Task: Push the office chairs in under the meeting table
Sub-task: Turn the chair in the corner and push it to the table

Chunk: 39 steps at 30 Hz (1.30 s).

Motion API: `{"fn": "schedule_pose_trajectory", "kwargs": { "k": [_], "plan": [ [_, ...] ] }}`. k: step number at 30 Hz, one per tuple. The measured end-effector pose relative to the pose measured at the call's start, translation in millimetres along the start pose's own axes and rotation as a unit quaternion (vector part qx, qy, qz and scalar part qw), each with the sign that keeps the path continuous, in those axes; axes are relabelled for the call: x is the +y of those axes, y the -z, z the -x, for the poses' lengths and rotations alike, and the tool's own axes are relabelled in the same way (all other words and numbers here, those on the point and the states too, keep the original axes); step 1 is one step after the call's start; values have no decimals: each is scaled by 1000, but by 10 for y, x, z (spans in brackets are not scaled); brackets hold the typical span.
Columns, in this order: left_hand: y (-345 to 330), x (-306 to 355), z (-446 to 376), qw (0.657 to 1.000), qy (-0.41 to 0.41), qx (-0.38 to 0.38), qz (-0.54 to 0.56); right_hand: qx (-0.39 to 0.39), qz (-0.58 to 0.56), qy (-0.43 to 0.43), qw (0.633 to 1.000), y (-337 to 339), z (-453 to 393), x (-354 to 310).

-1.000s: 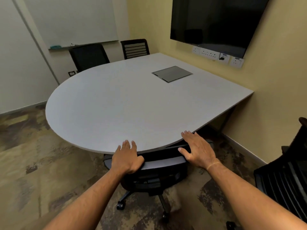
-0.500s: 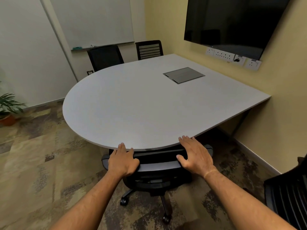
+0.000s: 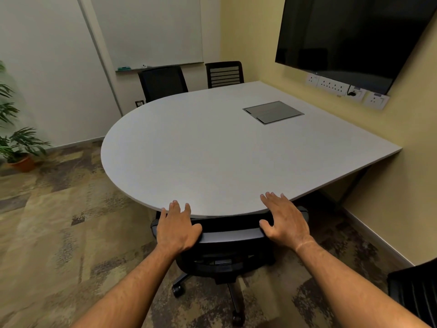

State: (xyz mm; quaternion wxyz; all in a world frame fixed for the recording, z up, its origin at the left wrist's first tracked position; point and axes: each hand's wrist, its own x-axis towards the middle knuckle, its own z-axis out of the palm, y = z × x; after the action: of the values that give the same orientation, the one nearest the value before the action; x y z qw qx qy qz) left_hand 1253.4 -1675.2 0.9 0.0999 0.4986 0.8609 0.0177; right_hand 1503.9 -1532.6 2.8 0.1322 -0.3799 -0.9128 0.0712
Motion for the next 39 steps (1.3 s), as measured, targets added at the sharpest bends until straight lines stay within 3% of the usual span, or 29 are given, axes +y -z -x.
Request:
{"fn": "schedule_pose_trajectory", "kwargs": {
  "k": [7, 16, 26, 39],
  "plan": [
    [70, -130, -235, 1000, 6, 13, 24, 8, 11, 5, 1000, -113, -271, -47],
    [146, -239, -494, 993, -20, 91, 71, 32, 19, 0, 999, -179, -518, -124],
    [159, -201, -650, 987, -37, 109, 108, 49, 11, 6, 999, -146, -677, -7],
    [97, -135, -500, 988, -110, 106, 30, 64, -11, -19, 998, -112, -465, 88]
  ]
}}
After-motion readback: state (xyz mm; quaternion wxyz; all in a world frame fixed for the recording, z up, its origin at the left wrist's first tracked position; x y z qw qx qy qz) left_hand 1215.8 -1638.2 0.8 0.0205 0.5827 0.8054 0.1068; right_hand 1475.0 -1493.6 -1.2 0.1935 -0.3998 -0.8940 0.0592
